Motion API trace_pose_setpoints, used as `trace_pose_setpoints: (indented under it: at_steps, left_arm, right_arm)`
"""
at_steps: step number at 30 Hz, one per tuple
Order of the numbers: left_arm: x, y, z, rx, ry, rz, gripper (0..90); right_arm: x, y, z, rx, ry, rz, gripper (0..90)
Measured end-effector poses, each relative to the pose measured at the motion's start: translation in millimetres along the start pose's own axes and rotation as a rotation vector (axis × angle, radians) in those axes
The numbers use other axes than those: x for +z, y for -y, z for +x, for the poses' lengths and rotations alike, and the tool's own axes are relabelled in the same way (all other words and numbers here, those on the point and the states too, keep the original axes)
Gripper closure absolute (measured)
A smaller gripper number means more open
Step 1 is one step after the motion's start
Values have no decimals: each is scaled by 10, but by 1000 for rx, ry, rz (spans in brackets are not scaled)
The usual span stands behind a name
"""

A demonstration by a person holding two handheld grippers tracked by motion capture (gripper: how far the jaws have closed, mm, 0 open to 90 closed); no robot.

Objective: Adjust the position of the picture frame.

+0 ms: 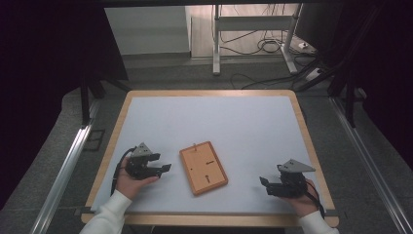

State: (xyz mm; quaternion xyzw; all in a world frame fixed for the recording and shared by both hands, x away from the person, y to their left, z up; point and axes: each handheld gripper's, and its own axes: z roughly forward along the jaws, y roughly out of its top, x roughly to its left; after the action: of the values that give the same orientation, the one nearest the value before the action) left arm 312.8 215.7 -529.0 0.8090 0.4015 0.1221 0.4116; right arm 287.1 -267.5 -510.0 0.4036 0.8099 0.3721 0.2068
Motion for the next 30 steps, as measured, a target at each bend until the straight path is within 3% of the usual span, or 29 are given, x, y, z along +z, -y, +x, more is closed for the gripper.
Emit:
trace_pose_setpoints:
  at_steps: [4, 10, 30]
  left_arm:
    - [8, -90, -46, 28, 38, 2, 307]
    - [54, -184, -109, 64, 57, 14, 298]
    - [145, -376, -123, 69, 72, 1, 307]
  right_arm:
    - [-5, -3, -2, 12, -11, -16, 184]
    - [-15, -7, -8, 32, -25, -29, 184]
    - [-36, 36, 28, 28, -24, -19, 182]
